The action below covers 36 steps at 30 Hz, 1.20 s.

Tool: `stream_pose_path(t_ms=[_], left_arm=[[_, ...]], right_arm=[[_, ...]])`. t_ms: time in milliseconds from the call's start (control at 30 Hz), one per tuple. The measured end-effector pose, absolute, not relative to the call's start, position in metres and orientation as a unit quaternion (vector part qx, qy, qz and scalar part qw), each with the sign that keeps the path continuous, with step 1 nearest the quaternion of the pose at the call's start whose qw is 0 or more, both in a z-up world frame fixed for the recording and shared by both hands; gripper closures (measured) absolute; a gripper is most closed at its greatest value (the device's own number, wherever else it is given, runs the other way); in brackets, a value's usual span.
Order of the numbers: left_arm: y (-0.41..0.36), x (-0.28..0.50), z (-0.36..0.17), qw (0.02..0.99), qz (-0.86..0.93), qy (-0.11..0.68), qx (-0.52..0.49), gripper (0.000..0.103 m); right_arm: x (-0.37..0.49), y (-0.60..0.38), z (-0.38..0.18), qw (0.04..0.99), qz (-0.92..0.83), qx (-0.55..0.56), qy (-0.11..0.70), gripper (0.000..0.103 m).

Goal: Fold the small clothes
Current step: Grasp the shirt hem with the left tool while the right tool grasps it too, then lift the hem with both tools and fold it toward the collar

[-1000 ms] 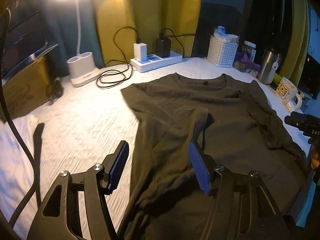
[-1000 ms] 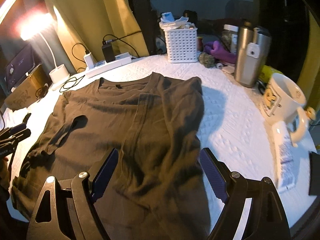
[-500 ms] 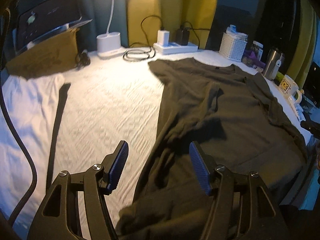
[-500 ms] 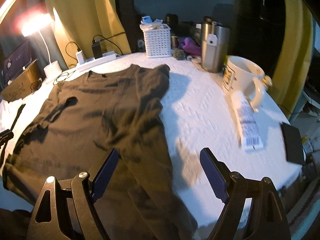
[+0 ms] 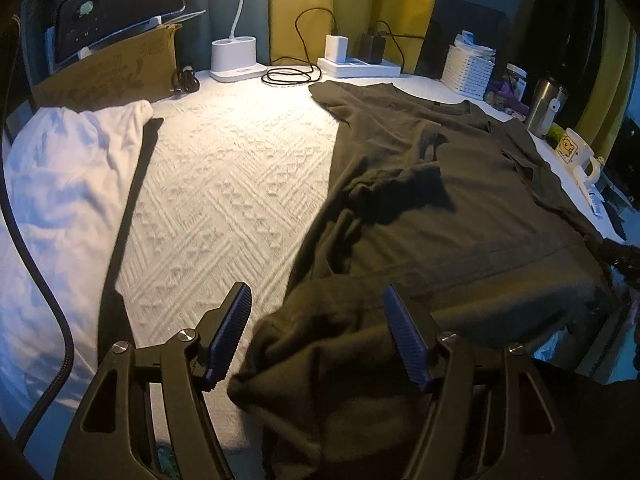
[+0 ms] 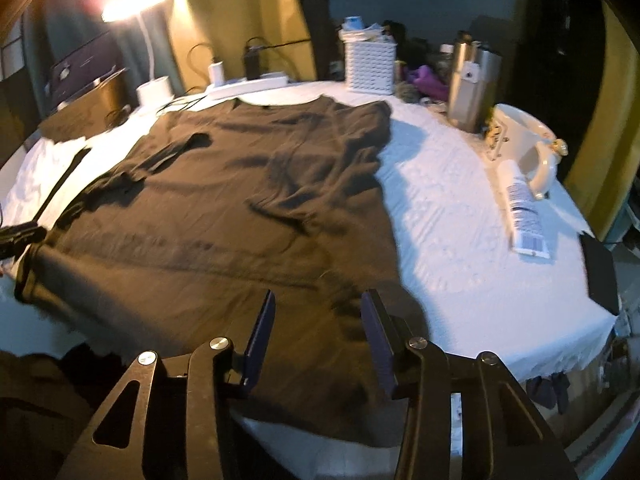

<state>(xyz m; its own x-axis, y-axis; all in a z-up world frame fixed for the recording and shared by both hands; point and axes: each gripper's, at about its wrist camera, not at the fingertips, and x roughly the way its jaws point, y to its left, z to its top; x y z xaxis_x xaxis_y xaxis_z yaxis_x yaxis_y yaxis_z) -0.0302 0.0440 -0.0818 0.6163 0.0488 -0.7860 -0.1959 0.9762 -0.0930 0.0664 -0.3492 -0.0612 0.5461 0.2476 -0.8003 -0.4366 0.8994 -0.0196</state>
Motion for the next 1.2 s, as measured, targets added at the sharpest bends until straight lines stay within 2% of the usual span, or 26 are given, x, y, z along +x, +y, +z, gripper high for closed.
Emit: stream_pose_path(t_ms=[433,500,533,600,700,800,867,933,1200], left_arm=[[0.045,-0.038,-0.091,0.899,0.049,0.424,-0.094,0.035],[0.045,-0.040,-0.089,0.904,0.049,0.415,-0.093,0.035],[0.045,-0.041,-0.089,0.905,0.048,0.412,-0.093,0.036],[0.045,-0.040,-0.090,0.904,0.042,0.415,-0.093,0.043],[0.044,-0.037,-0.098,0.900,0.039,0.425,-0.087,0.054],[0.044,-0.038,-0.100,0.902,0.050,0.422,-0.074,0.067],[0.046,-0.039,-0.099,0.903,0.053,0.420,-0.073,0.087],[0.045,-0.042,-0.093,0.907,0.047,0.413,-0.075,0.094],[0.035,-0.051,-0.059,0.928,0.039,0.366,-0.058,0.095]], right_arm=[[0.089,-0.360,-0.086,0.880,0.134,-0.119,0.441,0.057],[0.089,-0.356,-0.086,0.879,0.146,-0.122,0.436,0.076],[0.088,-0.353,-0.085,0.878,0.148,-0.130,0.436,0.081],[0.086,-0.352,-0.084,0.877,0.150,-0.138,0.436,0.090],[0.083,-0.358,-0.075,0.880,0.155,-0.124,0.432,0.095],[0.079,-0.366,-0.064,0.885,0.158,-0.109,0.425,0.095],[0.076,-0.369,-0.054,0.889,0.161,-0.102,0.417,0.096],[0.073,-0.370,-0.044,0.893,0.164,-0.098,0.407,0.096],[0.067,-0.370,-0.013,0.907,0.176,-0.083,0.374,0.096]])
